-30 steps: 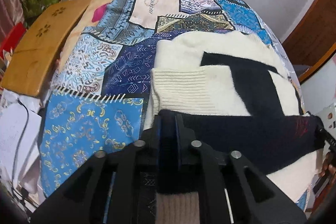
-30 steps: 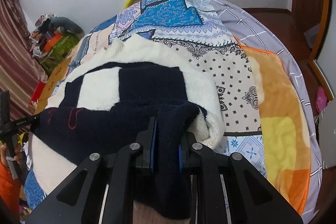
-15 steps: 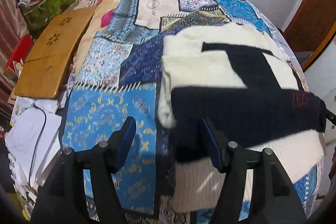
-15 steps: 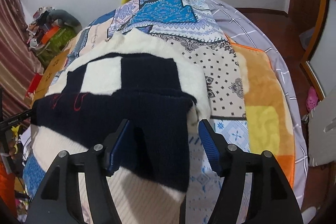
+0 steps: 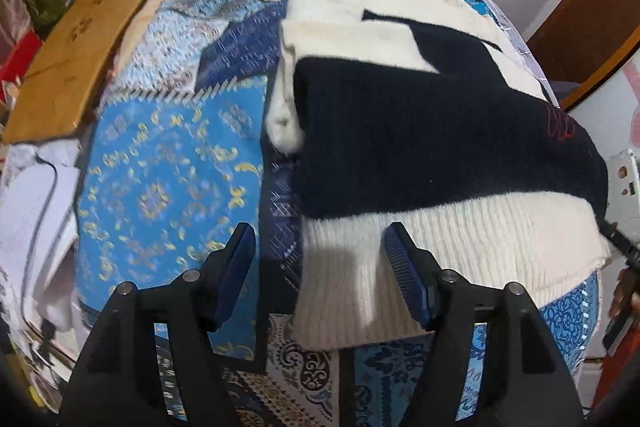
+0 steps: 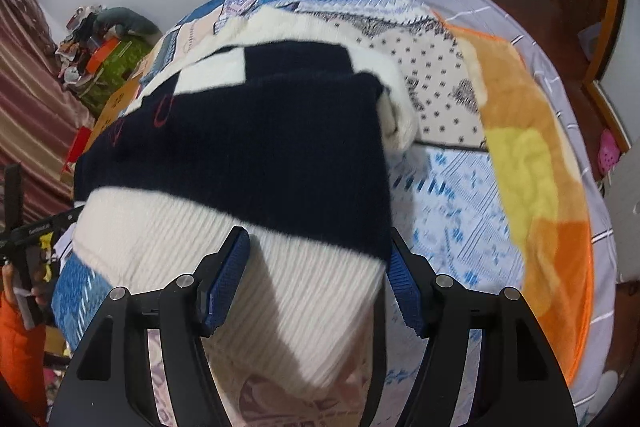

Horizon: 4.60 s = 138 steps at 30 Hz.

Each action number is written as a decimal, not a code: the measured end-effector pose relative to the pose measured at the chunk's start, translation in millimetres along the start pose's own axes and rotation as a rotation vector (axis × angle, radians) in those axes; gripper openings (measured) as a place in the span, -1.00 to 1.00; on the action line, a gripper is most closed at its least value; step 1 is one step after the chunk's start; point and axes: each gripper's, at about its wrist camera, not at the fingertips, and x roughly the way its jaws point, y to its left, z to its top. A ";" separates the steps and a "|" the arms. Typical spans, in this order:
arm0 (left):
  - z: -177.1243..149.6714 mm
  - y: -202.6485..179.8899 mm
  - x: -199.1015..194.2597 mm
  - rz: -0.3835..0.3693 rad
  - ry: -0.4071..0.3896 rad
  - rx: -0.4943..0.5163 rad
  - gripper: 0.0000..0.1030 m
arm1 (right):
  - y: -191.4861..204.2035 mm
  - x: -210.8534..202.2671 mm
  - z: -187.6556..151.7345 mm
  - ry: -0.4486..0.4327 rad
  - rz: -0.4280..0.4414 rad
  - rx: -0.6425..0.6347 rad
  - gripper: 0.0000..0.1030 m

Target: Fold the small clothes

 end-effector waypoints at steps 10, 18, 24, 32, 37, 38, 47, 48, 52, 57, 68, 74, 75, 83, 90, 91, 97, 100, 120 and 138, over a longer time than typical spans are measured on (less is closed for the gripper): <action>-5.9 -2.1 -1.9 -0.092 0.026 -0.031 0.27 | 5.9 1.6 -4.1 -0.008 0.097 0.018 -0.51; -3.0 -26.1 -17.4 -0.116 -0.015 0.050 -0.78 | 23.0 -10.7 8.3 -0.074 0.099 -0.046 -0.74; 14.9 -42.7 -52.6 -0.115 -0.149 0.096 -0.85 | 35.1 -31.5 30.3 -0.158 0.109 -0.096 -0.75; 62.1 -46.0 -87.7 -0.102 -0.288 0.077 -0.86 | 45.5 -40.4 71.7 -0.244 0.095 -0.137 -0.76; 94.4 -34.9 -79.4 -0.075 -0.302 0.024 -0.86 | 40.8 -37.1 100.4 -0.275 0.082 -0.120 -0.76; 101.8 -30.7 -74.4 -0.072 -0.297 0.004 -0.86 | 39.3 -36.1 105.2 -0.279 0.078 -0.116 -0.76; 142.1 -3.5 -20.9 -0.034 -0.224 -0.095 -0.87 | 21.5 11.1 149.7 -0.203 0.054 -0.060 -0.75; 145.3 -2.7 -13.8 -0.025 -0.214 -0.095 -0.87 | 18.5 20.7 154.4 -0.186 0.052 -0.048 -0.75; 152.6 0.4 11.1 0.003 -0.176 -0.093 -0.86 | 8.7 44.1 163.6 -0.142 0.044 -0.028 -0.75; 156.5 6.7 33.7 0.040 -0.148 -0.086 -0.86 | -1.0 66.9 167.0 -0.098 0.048 -0.015 -0.75; 159.3 8.6 37.7 0.093 -0.156 -0.038 -0.67 | -7.7 69.7 171.5 -0.070 0.072 -0.014 -0.69; 162.6 14.1 18.9 0.104 -0.163 -0.063 0.06 | -10.1 50.5 178.4 -0.121 0.041 0.007 -0.31; 162.6 15.5 16.2 0.102 -0.170 -0.073 0.08 | -11.6 44.2 178.3 -0.154 -0.003 0.016 -0.04; 152.4 20.8 -9.0 0.118 -0.176 -0.096 0.47 | -17.0 18.8 175.7 -0.197 -0.054 0.003 0.04; 130.1 16.4 -21.9 0.119 -0.162 -0.063 0.61 | -5.7 -3.5 160.9 -0.215 -0.066 -0.077 0.05; 127.2 15.1 -22.6 0.126 -0.156 -0.052 0.61 | -4.7 -6.0 158.6 -0.218 -0.074 -0.088 0.05; 110.2 5.3 -25.1 0.141 -0.149 0.008 0.73 | -0.9 -14.8 140.1 -0.217 -0.095 -0.136 0.13; 104.8 -0.3 -13.9 0.131 -0.121 0.023 0.76 | 1.0 -4.7 135.7 -0.175 -0.102 -0.155 0.13; 126.5 -0.3 54.3 0.114 -0.012 0.001 0.87 | 8.2 69.5 130.4 -0.036 -0.059 -0.173 0.16; 119.3 39.3 16.6 0.181 -0.099 -0.107 0.87 | -43.9 33.3 124.1 -0.088 -0.192 -0.056 0.17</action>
